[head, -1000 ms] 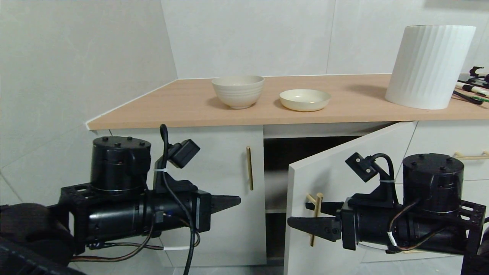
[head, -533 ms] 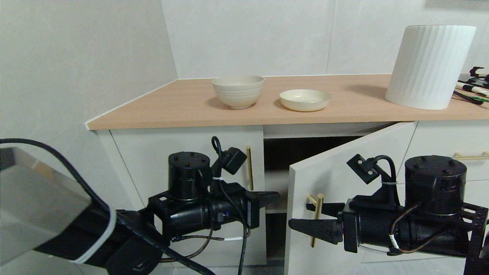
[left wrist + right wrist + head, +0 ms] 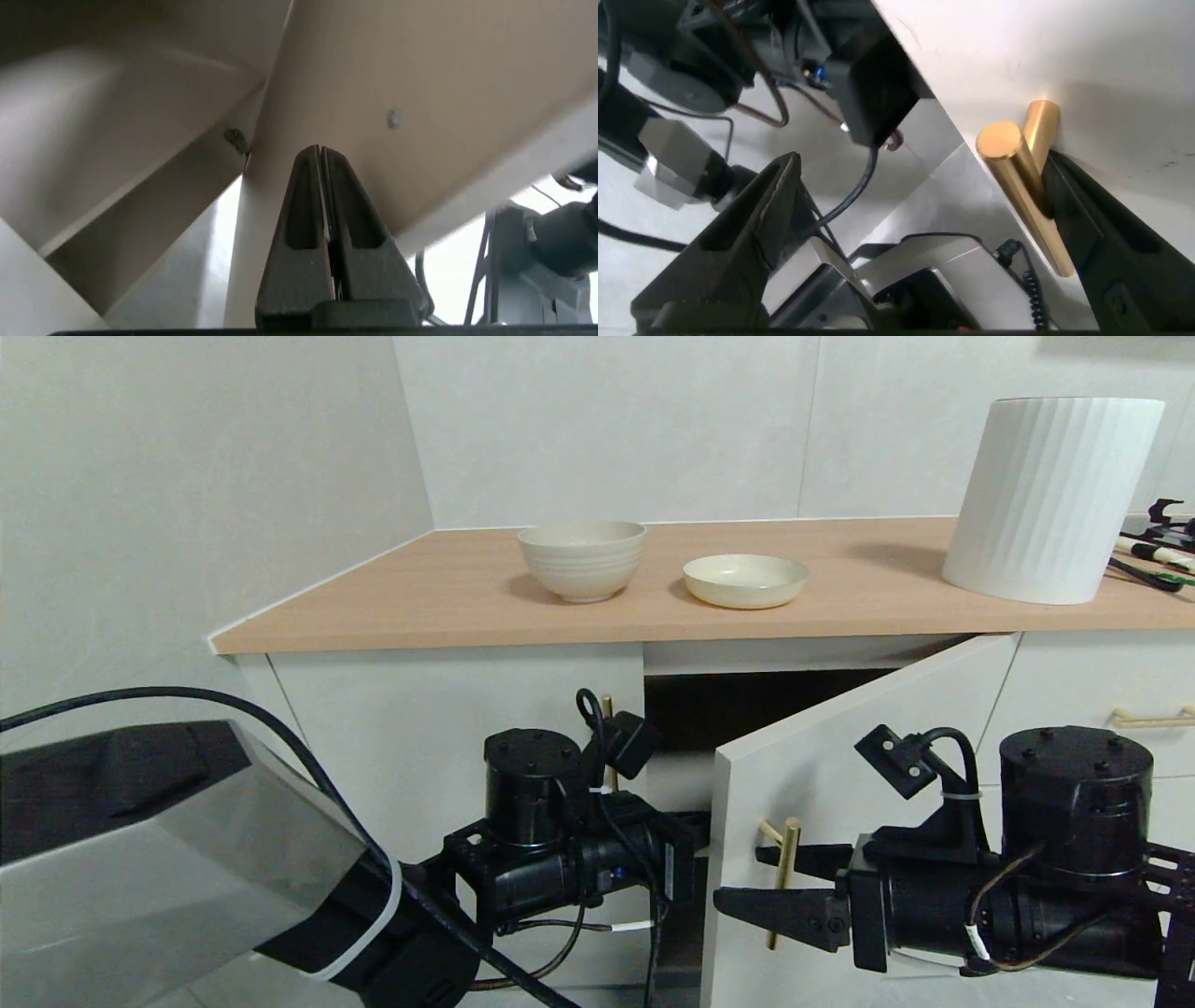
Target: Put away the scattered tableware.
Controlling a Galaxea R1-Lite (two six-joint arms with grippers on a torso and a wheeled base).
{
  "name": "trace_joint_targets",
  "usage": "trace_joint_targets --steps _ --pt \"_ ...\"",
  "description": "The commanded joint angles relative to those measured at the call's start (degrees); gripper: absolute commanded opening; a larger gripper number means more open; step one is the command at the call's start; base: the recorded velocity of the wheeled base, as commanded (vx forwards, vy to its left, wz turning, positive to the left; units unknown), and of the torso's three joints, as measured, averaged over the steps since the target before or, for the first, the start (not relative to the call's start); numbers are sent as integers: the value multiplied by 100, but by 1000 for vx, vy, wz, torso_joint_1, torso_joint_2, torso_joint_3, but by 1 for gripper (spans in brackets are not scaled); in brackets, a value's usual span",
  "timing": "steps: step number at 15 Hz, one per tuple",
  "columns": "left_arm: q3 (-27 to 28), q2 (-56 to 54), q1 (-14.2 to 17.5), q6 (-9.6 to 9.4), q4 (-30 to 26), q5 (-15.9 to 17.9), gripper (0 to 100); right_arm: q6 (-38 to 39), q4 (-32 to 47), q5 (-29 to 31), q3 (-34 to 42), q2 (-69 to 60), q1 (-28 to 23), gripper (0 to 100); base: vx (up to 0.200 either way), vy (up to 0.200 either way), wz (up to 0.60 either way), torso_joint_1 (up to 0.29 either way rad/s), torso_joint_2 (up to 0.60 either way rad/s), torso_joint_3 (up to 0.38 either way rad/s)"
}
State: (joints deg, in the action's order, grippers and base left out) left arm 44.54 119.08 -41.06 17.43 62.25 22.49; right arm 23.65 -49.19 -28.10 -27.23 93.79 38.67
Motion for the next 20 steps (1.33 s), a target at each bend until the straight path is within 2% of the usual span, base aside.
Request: trace_joint_targets --steps 1,5,8,10,12,14,17,20 --pt "195 124 -16 -3 -19 1 0 -282 -12 41 210 -54 -88 100 0 0 0 0 0 0" --pt "450 274 -34 -3 -28 1 0 -590 -12 112 588 -415 -553 100 0 0 0 0 0 0" --pt "450 291 -34 6 -19 10 0 -739 15 507 966 -880 -782 100 0 0 0 0 0 0" --pt "441 291 -34 6 -11 18 0 -765 349 534 1238 -1460 -773 100 0 0 0 0 0 0" --pt "423 274 -43 15 -2 18 0 -985 1078 534 1247 -1891 -764 100 0 0 0 0 0 0" --pt "380 248 -78 23 -2 18 0 -1407 2194 498 1168 -2489 -641 100 0 0 0 0 0 0" --pt "336 256 -157 23 -11 10 0 -1398 2484 516 1036 -2735 -237 100 0 0 0 0 0 0" --pt "344 256 -262 23 -28 -8 0 -1398 2484 534 1062 -2744 -193 100 0 0 0 0 0 0"
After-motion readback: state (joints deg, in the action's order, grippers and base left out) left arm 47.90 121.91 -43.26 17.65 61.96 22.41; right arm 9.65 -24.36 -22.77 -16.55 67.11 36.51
